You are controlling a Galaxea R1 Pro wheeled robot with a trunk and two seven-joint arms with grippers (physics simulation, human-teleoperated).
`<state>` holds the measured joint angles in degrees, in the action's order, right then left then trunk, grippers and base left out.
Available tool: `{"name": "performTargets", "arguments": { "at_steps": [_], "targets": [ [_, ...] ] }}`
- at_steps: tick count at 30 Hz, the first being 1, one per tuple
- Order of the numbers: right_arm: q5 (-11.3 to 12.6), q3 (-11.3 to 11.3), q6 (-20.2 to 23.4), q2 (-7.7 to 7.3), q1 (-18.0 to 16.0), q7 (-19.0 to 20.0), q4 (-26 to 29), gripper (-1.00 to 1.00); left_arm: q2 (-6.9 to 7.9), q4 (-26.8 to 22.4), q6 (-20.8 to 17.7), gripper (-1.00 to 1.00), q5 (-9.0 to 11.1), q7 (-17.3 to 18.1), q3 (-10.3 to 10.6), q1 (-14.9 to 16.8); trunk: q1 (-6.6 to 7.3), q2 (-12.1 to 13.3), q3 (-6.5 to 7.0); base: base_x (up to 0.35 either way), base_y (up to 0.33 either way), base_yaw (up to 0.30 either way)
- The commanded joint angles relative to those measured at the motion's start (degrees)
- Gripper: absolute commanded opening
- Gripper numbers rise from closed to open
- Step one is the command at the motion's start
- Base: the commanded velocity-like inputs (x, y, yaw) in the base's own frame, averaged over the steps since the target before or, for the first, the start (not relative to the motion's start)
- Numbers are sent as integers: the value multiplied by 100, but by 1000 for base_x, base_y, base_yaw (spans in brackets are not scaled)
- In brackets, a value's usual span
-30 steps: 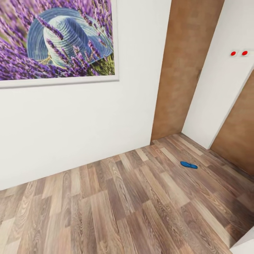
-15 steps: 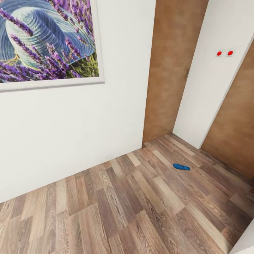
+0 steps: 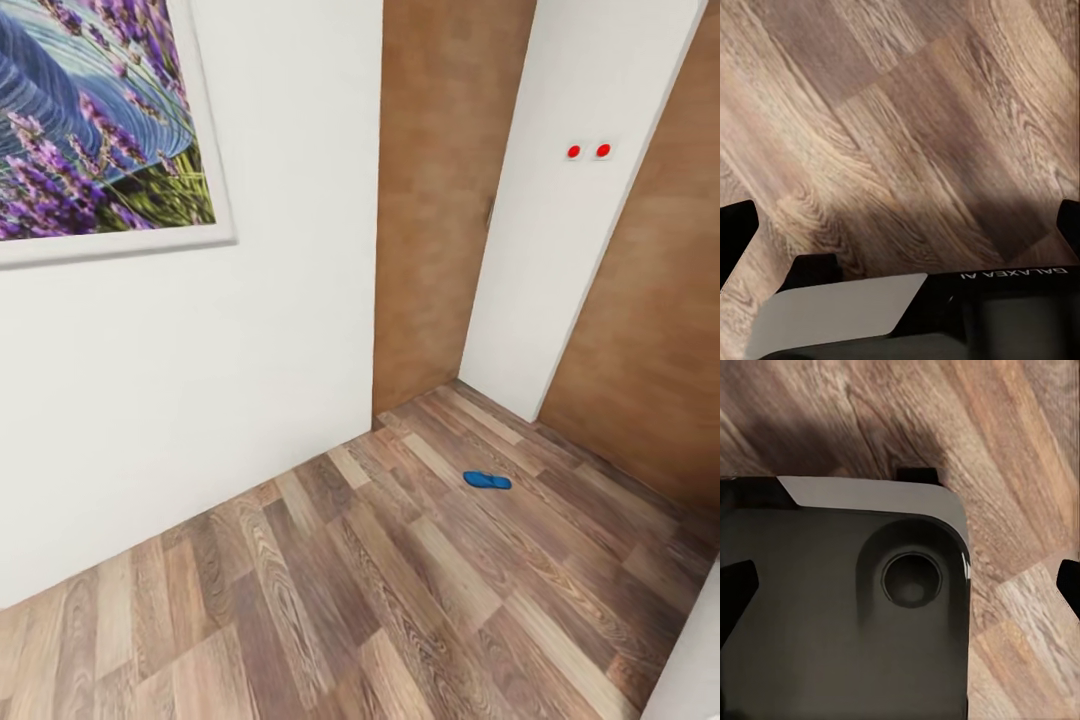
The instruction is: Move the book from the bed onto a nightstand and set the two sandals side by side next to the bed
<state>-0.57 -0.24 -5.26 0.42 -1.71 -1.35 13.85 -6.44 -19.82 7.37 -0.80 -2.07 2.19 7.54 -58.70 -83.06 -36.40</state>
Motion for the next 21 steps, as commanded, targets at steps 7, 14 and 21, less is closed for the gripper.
{"name": "performTargets", "arguments": {
  "at_steps": [7, 14, 21],
  "targets": [
    [-7, -2, -19, 2, -5, -14, -5, 100, 2, 1, 18, 100, -8, -22, 20, 2, -3, -2, -5, 310, -90, -235],
    [-13, -2, -19, 3, -5, -14, -5, 100, 2, 4, 16, 100, -8, -22, 19, 2, -3, -2, -5, 309, -91, -27],
    [-9, -2, -20, 2, -5, -14, -5, 100, 5, 1, 13, 100, -6, -22, 7, 2, -3, -2, -5, 308, -92, -2]
  ]
}}
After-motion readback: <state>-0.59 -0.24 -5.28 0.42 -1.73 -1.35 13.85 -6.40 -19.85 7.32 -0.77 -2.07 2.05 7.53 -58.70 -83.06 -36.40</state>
